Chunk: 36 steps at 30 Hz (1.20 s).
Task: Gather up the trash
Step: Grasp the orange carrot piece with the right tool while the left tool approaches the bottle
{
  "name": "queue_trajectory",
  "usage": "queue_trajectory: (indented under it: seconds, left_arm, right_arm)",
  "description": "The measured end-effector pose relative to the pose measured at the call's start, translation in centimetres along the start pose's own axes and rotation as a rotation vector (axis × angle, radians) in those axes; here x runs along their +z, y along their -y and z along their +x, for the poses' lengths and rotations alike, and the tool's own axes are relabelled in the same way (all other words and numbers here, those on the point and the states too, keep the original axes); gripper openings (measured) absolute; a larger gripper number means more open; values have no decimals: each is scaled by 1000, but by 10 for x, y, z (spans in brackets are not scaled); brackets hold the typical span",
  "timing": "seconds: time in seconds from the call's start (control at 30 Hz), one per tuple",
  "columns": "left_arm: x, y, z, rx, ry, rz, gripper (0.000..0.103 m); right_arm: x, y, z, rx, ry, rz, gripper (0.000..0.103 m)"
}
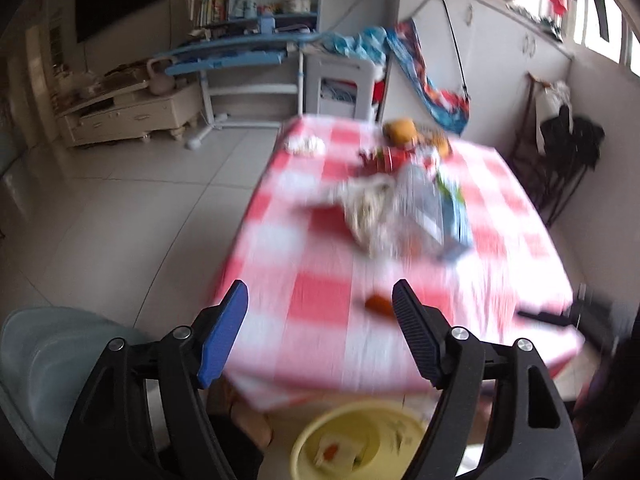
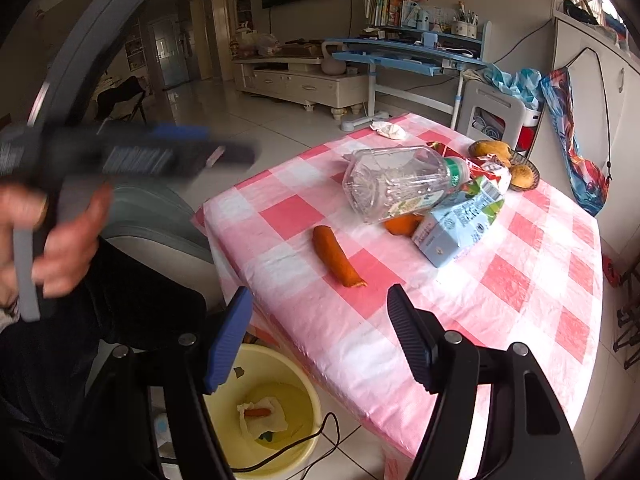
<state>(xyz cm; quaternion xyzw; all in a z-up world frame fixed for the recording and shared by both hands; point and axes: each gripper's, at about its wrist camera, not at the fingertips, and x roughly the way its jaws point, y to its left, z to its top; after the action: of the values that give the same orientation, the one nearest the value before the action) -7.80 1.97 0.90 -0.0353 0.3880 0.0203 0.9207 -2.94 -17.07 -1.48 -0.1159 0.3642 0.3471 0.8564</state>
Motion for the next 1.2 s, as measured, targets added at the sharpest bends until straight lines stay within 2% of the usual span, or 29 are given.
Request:
queue_trajectory:
  seconds: [0.13,0.23,0.3,0.4,0.47,0.63,1.2]
  left_arm:
    - [38,14,12,-1,64,34,78]
    - [47,20,22,6,84,48,79]
    - [42,19,35,-6,75,38,79]
    - [32,20,57,19,-12,46,79]
    - [34,21,58,4,-2,37,79]
    - [33,28,50,37,49,78,86]
    - [32,20,59,21,3,56,87]
  right_arm:
    - [3,-6,5,-10,23,-7,67]
    - [6,-9,10,-17,29,-10,67]
    - [8,-12,13,-23,29,-19,68]
    - [9,-17,18,-39,27,-38,71]
    - [10,-20,21,-39,23,-49,72]
    - [11,-26,22,-41,22,-75,75]
    - [9,-30,28,-43,13,-78,78]
